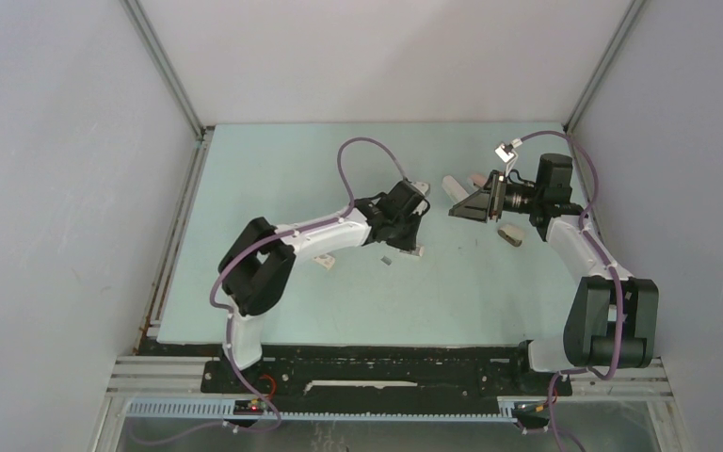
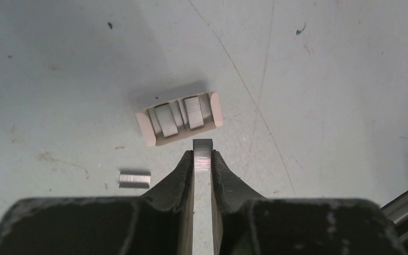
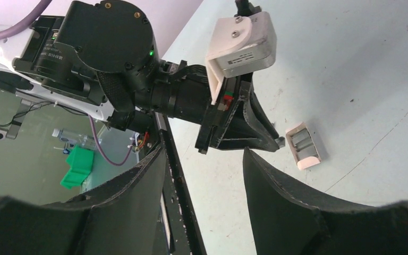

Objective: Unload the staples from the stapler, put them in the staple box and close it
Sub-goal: Place the staple in the staple box.

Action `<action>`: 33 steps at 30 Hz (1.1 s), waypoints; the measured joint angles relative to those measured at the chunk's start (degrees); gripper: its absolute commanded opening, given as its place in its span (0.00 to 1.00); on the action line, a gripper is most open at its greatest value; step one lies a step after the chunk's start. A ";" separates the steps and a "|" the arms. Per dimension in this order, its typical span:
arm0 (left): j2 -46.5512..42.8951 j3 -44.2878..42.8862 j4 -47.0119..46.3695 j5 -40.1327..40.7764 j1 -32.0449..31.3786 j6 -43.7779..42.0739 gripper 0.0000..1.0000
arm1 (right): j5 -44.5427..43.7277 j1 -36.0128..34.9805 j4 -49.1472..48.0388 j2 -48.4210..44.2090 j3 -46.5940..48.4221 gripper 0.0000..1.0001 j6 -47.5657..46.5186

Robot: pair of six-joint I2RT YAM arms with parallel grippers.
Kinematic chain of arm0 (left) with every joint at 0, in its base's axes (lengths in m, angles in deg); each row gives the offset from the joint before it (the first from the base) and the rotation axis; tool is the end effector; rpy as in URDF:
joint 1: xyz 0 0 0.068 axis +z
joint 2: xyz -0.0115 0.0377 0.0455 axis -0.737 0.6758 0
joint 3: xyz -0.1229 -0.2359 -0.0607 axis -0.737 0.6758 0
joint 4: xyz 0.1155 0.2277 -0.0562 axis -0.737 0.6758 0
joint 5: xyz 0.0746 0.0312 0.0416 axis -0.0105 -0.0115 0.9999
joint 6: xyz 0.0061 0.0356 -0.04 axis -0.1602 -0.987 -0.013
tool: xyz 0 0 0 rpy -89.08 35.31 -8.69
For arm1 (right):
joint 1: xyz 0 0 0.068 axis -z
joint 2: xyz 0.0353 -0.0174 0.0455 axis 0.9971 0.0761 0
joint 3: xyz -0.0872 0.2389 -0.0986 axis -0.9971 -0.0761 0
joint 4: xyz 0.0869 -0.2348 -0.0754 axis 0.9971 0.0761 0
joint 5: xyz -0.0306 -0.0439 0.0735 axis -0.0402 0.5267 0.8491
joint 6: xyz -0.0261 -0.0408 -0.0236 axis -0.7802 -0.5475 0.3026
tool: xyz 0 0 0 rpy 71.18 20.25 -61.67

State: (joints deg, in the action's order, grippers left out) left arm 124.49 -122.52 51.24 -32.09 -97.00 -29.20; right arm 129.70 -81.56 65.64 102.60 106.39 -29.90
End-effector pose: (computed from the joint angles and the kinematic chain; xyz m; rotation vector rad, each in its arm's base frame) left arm 0.2773 -0.3238 0.2082 0.5346 2.5030 -0.5074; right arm 0.2964 0.0133 0.2730 -0.5292 1.8645 1.4184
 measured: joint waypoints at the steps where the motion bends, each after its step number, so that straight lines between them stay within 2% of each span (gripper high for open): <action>1: 0.63 -0.74 0.02 0.02 0.00 0.11 0.12 | 0.00 0.02 0.00 0.00 0.00 0.64 0.00; 10: 4.68 -5.18 0.79 0.09 0.04 1.60 0.12 | 0.02 0.09 0.00 0.00 0.00 0.64 0.00; 33: 9.64 -9.05 3.93 2.69 0.04 1.97 0.15 | 0.31 0.42 0.00 0.00 0.00 0.64 -0.04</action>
State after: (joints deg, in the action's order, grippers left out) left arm 134.13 -131.57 55.17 -29.40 -96.95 -27.23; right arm 130.00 -81.14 65.64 102.60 106.39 -29.95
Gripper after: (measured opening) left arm 0.167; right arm 0.643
